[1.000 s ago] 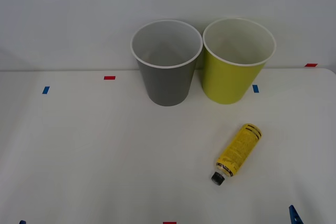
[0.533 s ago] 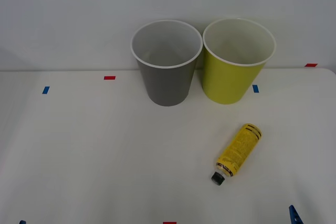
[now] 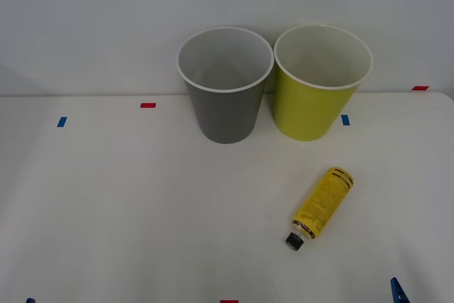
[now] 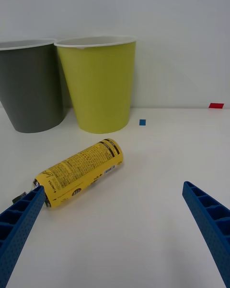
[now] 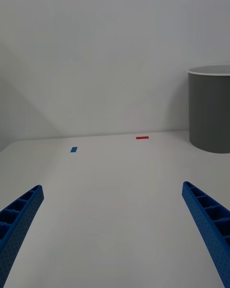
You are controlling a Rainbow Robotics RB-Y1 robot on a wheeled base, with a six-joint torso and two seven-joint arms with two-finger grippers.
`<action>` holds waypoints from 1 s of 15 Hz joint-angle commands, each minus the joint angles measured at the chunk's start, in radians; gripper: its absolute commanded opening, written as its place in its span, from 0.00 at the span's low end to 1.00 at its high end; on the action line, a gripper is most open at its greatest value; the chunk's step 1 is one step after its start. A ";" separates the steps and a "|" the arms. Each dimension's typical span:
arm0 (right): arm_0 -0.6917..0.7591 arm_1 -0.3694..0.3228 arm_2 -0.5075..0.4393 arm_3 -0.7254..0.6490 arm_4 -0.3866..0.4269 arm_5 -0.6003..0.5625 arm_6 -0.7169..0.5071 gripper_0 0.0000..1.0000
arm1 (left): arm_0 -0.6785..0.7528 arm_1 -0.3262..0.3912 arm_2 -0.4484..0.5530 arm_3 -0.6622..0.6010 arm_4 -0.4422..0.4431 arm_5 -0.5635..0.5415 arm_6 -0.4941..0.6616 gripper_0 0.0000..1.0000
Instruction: Put cans in the gray bin and PET bottles in the light green bin.
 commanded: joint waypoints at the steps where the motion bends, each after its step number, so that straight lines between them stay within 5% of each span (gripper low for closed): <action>1: -0.015 0.017 0.005 0.041 0.003 0.015 0.003 1.00 | 0.000 0.000 0.000 0.000 0.000 0.000 0.000 1.00; 5: -0.028 0.029 -0.037 0.040 0.068 -0.011 0.000 1.00 | 0.000 0.000 0.000 0.000 0.000 0.000 0.000 1.00; 10: -0.078 0.025 -0.008 0.035 -0.052 0.078 -0.002 1.00 | 0.000 0.000 0.000 0.000 0.000 0.000 0.000 1.00; 15: -0.086 0.025 0.031 -0.156 -0.204 0.430 0.005 1.00 | 0.000 0.000 0.000 0.000 0.000 0.000 0.000 1.00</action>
